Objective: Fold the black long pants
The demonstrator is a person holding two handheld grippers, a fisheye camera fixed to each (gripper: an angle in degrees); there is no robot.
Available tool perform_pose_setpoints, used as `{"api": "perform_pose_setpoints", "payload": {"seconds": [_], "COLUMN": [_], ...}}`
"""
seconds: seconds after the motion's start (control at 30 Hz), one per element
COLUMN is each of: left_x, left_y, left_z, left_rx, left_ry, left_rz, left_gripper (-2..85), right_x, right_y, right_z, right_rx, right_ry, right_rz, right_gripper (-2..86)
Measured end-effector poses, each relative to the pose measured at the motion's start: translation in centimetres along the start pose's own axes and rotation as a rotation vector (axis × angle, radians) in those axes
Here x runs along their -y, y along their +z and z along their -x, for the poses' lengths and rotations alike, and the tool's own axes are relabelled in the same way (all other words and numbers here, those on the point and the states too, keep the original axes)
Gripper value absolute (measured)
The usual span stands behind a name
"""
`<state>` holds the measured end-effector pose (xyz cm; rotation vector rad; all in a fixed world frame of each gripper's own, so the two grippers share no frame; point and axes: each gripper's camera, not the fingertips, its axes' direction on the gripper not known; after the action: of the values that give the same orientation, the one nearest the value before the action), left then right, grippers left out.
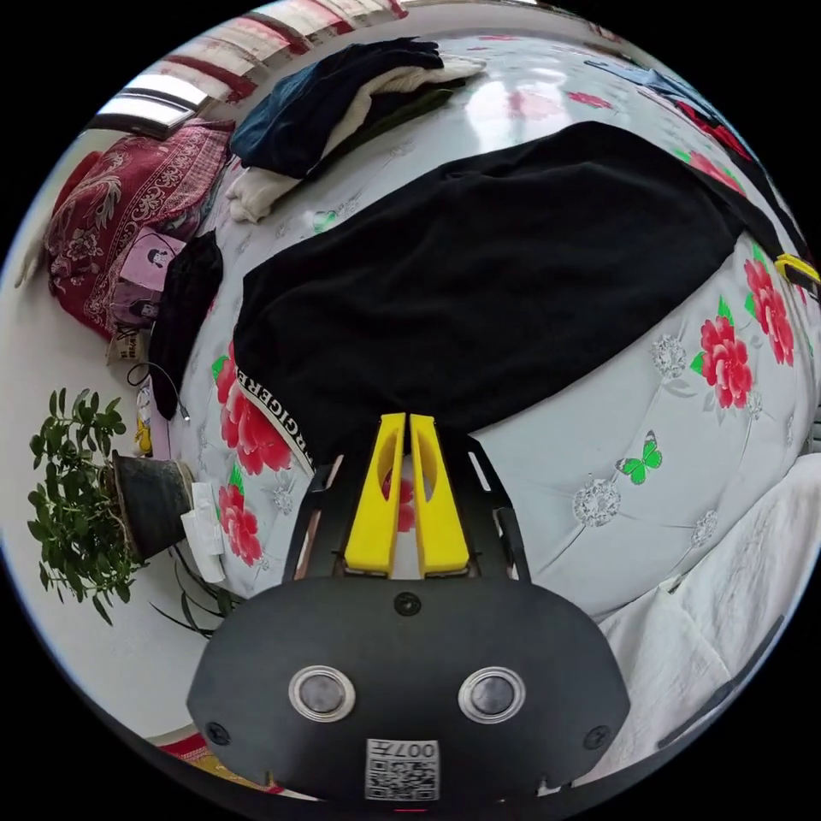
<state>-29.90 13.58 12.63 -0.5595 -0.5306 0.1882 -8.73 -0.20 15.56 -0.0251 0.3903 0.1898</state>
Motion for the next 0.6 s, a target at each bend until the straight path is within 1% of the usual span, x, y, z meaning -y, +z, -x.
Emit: {"api": "perform_pose_setpoints", "payload": {"seconds": [0.07,0.1,0.17,0.2,0.27,0.3,0.37,0.4,0.5,0.6], "left_x": [0.4,0.3,0.1,-0.1,-0.1,-0.1,0.1,0.2,0.2,0.1], "left_y": [0.0,0.0,0.0,0.0,0.1,0.1,0.2,0.2,0.2,0.3], "left_z": [-0.2,-0.1,0.6,1.2,2.2,2.8,3.3,3.5,3.6,4.1], "left_rx": [0.021,0.018,-0.006,-0.031,-0.072,-0.094,-0.113,-0.113,-0.096,-0.098], "left_ry": [0.026,0.023,0.003,-0.020,-0.058,-0.079,-0.093,-0.090,-0.080,-0.103], "left_rz": [0.018,0.017,0.005,-0.002,-0.003,0.003,0.015,0.020,0.023,0.024], "left_gripper": [-0.7,-0.8,-0.9,-0.9,-1.0,-1.0,-1.0,-1.0,-1.0,-1.0], "right_x": [2.3,2.8,5.0,5.8,9.0,9.7,12.2,12.7,14.0,13.1], "right_y": [-0.5,-1.0,-5.1,-6.2,-10.9,-11.9,-15.1,-15.5,-14.4,-9.1], "right_z": [-0.7,-1.1,-3.3,-4.0,-6.5,-6.9,-7.6,-7.5,-6.4,-4.4], "right_rx": [0.071,0.076,0.086,0.092,0.108,0.095,0.005,-0.011,0.013,0.092], "right_ry": [-0.073,-0.079,-0.081,-0.072,-0.016,-0.002,0.033,0.036,0.006,-0.030], "right_rz": [0.112,0.106,-0.017,-0.049,-0.178,-0.212,-0.329,-0.342,-0.320,-0.192], "right_gripper": [1.4,1.1,0.4,0.3,0.3,0.3,0.9,1.2,3.3,5.3]}}
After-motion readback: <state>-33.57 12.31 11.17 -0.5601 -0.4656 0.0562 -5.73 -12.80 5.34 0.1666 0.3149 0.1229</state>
